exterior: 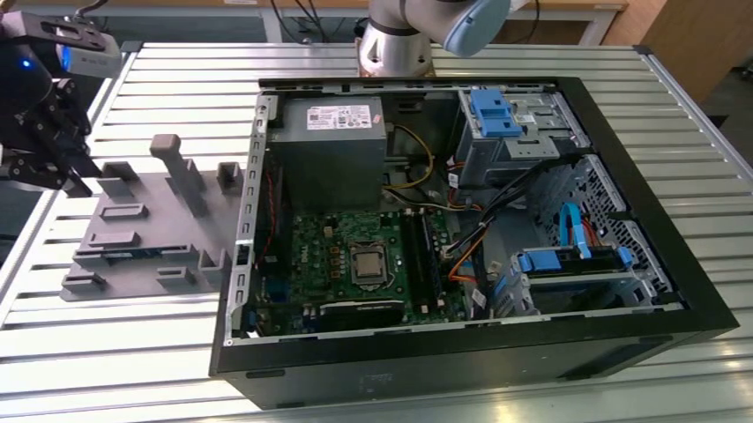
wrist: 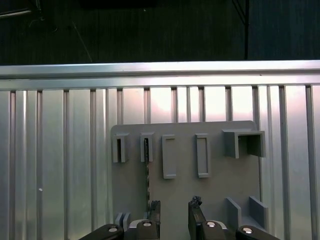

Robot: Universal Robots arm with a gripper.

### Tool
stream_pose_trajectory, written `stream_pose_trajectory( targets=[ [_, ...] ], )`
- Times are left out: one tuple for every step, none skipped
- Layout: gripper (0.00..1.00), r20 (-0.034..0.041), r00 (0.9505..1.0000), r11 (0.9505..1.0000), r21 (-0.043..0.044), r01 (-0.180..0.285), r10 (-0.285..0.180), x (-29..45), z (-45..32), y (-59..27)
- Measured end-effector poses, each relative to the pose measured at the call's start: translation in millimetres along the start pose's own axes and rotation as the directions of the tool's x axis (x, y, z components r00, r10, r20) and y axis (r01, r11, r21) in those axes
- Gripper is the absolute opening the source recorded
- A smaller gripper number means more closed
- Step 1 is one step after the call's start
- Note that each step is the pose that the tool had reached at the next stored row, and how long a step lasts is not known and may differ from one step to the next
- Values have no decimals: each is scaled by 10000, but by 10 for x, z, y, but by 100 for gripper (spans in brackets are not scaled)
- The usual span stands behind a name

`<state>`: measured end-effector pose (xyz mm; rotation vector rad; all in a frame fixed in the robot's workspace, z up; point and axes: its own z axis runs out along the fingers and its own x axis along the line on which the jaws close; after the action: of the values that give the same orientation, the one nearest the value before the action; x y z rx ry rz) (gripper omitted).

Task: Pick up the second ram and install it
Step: 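Pick up the second ram and move it above second insertion slot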

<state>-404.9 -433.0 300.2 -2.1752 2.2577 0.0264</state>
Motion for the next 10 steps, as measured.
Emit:
stream_pose_trajectory(
  targets=[
    [36,0,10000,10000,0,0,0,0,5,0],
    [36,0,10000,10000,0,0,0,0,9,0],
    [36,-1,10000,10000,-1,0,0,0,13,0],
    [36,-1,10000,10000,-1,0,0,0,17,0],
    [36,-1,10000,10000,-1,0,0,0,21,0],
    [36,-1,10000,10000,-1,0,0,1,26,0],
    [36,-1,10000,10000,-1,0,0,1,29,0],
    [36,-1,10000,10000,-2,0,0,1,33,0],
    [36,-1,10000,10000,-2,0,0,1,36,0],
    [36,-1,10000,10000,-1,0,0,1,39,0]
  ],
)
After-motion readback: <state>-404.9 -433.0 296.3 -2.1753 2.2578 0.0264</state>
